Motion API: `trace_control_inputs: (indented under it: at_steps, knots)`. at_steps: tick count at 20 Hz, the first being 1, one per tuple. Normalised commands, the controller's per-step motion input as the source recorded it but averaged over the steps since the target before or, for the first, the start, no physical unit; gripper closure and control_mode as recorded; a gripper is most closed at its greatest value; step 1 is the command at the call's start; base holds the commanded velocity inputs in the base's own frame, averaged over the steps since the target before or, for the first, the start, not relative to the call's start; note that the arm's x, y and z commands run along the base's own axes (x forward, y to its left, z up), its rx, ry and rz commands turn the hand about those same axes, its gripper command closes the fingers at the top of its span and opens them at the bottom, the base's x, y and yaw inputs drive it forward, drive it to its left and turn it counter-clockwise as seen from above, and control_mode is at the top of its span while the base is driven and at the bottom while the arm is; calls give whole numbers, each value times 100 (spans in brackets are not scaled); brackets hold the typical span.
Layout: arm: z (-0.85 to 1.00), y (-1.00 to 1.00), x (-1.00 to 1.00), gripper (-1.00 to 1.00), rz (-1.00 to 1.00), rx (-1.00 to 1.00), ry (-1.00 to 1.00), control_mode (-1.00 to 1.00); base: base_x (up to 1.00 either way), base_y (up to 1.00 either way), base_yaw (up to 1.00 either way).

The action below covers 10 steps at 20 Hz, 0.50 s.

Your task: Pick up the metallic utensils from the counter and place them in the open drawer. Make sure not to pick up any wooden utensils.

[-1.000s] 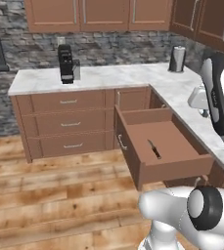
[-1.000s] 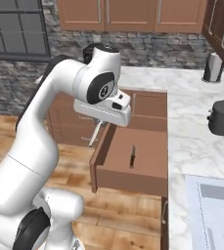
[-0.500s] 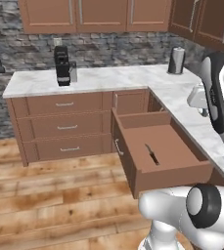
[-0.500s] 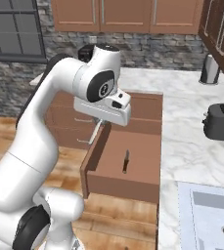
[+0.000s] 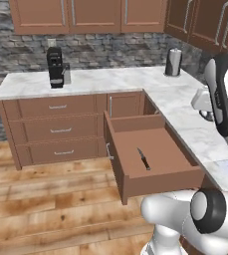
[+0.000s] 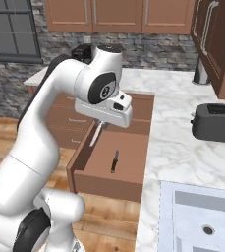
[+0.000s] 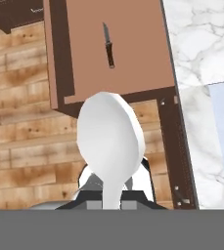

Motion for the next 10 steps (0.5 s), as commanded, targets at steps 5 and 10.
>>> trace_control_inputs:
  at_steps: [5,10]
  knots:
    - [0,2,53,100,0,0,20,-100,0,0,0]
    - [-10,52,96,100,0,-2,30,-100,0,0,0]
